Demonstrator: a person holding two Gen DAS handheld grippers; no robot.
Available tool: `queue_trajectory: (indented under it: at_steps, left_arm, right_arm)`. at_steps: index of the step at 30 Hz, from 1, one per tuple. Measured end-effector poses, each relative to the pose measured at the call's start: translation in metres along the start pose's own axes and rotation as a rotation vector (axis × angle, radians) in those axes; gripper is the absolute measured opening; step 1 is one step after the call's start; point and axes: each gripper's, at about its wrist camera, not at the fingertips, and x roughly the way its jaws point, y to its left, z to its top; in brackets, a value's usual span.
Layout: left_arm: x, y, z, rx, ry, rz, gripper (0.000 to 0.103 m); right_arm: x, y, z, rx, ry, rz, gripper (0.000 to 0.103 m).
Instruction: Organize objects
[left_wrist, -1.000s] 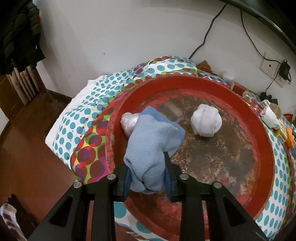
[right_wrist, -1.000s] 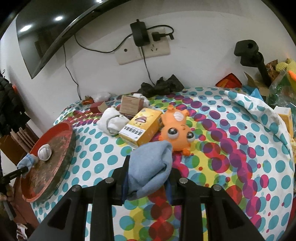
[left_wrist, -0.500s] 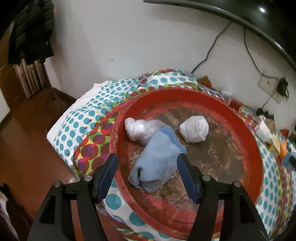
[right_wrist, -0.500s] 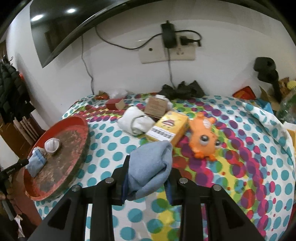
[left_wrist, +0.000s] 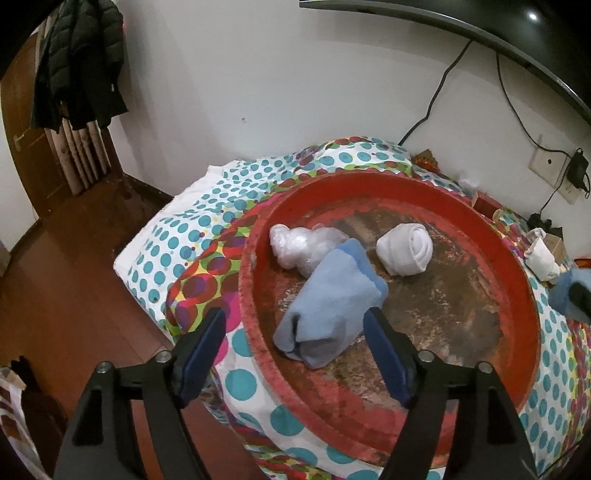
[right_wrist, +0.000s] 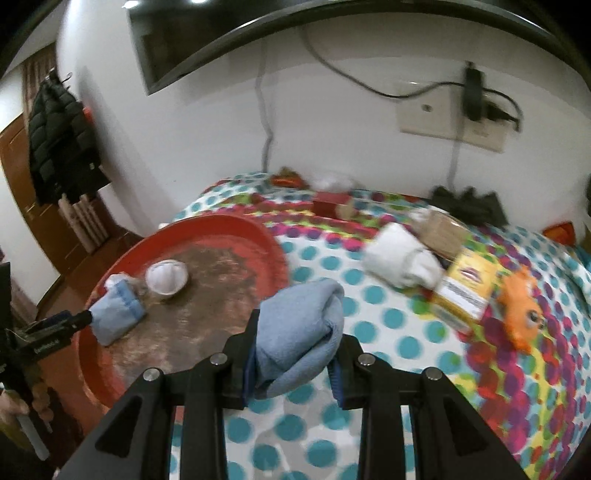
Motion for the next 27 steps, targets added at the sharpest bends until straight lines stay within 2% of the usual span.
queue_trajectory:
  at_steps: [5, 14, 27]
  left_arm:
    - [-0.002, 0.001, 0.001, 0.018, -0.014, 0.006, 0.081]
    - [-0.001, -0.003, 0.0, 0.058, -0.024, 0.032, 0.082]
    - [-0.001, 0.008, 0.003, 0.031, -0.031, 0.019, 0.088]
  right_arm:
    - [0.012, 0.034, 0.004, -0.042, 0.009, 0.036, 0.031]
    - [0.043, 0.085, 0.004, -0.119, 0.067, 0.067, 0.031]
    - [0.075, 0.123, -0.002, -0.185, 0.141, 0.083, 0.033]
